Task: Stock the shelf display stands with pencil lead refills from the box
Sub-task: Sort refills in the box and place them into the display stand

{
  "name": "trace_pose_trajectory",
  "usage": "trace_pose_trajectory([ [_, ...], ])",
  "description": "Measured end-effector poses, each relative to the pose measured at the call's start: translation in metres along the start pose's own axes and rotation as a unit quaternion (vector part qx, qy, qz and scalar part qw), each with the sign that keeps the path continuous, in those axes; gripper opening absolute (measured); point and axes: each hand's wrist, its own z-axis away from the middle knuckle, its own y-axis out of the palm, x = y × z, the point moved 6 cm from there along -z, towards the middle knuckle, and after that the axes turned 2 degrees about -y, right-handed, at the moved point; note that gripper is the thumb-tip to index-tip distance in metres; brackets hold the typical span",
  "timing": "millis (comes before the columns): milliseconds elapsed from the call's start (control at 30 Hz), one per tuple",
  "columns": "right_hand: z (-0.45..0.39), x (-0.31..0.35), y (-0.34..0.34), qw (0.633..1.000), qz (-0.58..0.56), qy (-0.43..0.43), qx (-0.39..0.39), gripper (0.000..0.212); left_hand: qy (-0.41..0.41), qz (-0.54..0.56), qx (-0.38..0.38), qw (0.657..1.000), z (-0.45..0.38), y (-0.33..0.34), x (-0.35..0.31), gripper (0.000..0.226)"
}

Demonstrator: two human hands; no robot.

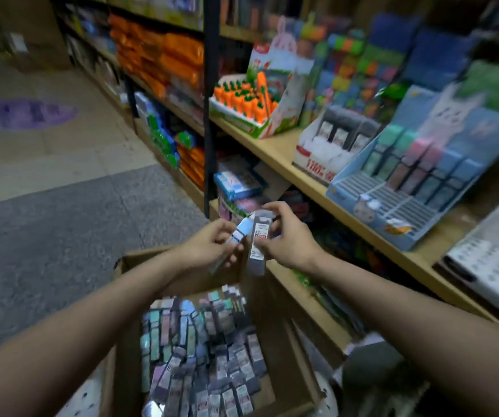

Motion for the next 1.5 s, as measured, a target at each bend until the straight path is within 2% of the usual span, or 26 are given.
trace_pose_trajectory([
  [133,0.02,0.019,-0.064,0.998,0.015,-0.022,-0.063,0.043,0.075,0.058,-0.007,0.996,0.004,0.021,-0.054,0.021],
  [267,0.044,0.033,-0.13,0.988,0.1,-0.026,-0.114,0.034,0.12,0.099,0.012,0.988,0.001,0.062,-0.086,0.023],
  [433,0.057,0.058,-0.201,0.969,0.191,-0.038,-0.152,0.031,0.125,0.136,0.02,0.983,-0.01,0.084,-0.103,0.023],
  [600,0.037,0.076,-0.246,0.955,0.215,-0.04,-0.201,0.03,0.134,0.172,0.006,0.976,-0.031,0.083,-0.114,0.021],
  [967,-0.071,0.087,-0.247,0.916,0.295,-0.057,-0.266,0.021,0.128,0.194,-0.07,0.97,-0.083,0.05,-0.126,0.014],
  [1167,-0.103,0.051,-0.239,0.916,0.316,-0.006,-0.248,0.018,0.134,0.221,-0.043,0.965,-0.093,0.055,-0.135,0.012],
  [1333,-0.109,0.031,-0.233,0.911,0.347,0.0,-0.224,0.019,0.139,0.214,-0.027,0.967,-0.097,0.063,-0.139,0.013],
  [1500,-0.112,0.029,-0.234,0.868,0.451,-0.008,-0.208,0.019,0.131,0.206,0.001,0.97,-0.099,0.076,-0.134,0.019],
])
